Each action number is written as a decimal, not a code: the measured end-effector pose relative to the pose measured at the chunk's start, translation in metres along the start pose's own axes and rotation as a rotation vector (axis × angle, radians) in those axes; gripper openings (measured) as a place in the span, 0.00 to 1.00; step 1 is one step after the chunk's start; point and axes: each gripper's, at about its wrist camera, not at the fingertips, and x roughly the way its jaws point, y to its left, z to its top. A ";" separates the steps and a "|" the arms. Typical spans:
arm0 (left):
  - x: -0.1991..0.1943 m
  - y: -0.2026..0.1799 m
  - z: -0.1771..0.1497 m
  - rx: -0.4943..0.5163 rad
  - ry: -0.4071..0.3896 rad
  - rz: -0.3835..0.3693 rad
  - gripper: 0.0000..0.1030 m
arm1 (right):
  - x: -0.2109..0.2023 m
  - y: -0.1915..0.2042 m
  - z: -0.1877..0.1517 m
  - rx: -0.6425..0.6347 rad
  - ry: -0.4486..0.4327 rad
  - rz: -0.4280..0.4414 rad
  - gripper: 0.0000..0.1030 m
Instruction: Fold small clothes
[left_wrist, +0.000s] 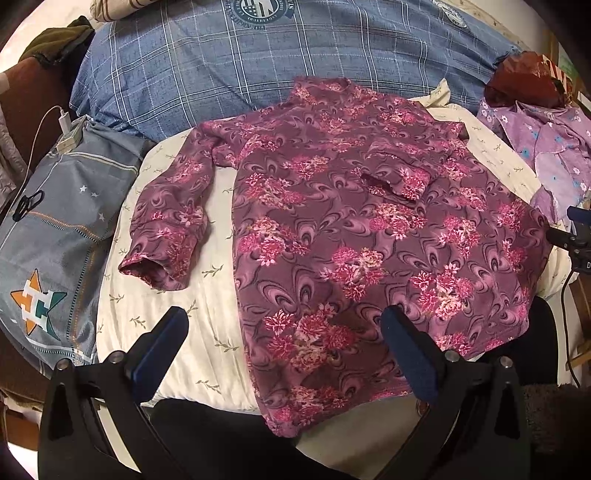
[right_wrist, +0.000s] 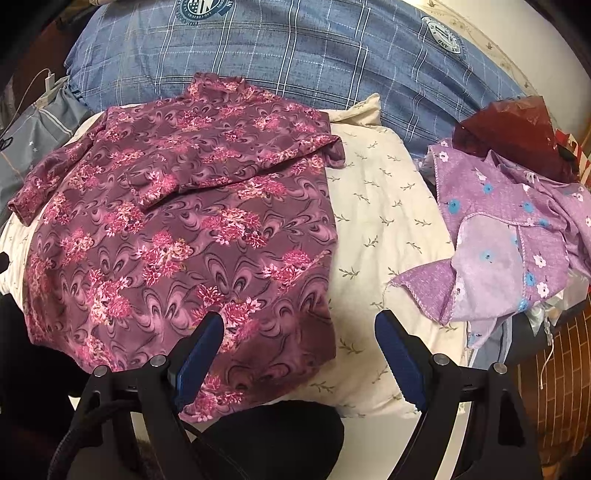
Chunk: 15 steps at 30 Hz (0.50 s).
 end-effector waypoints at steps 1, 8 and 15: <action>0.001 0.000 0.001 -0.001 0.002 -0.002 1.00 | 0.001 0.000 0.001 0.000 0.002 0.001 0.82; 0.011 0.006 0.010 -0.023 0.034 -0.031 1.00 | 0.015 -0.001 0.012 0.010 0.018 0.034 0.82; 0.023 0.032 0.031 -0.096 0.052 -0.018 1.00 | 0.030 0.010 0.042 -0.021 -0.013 0.127 0.82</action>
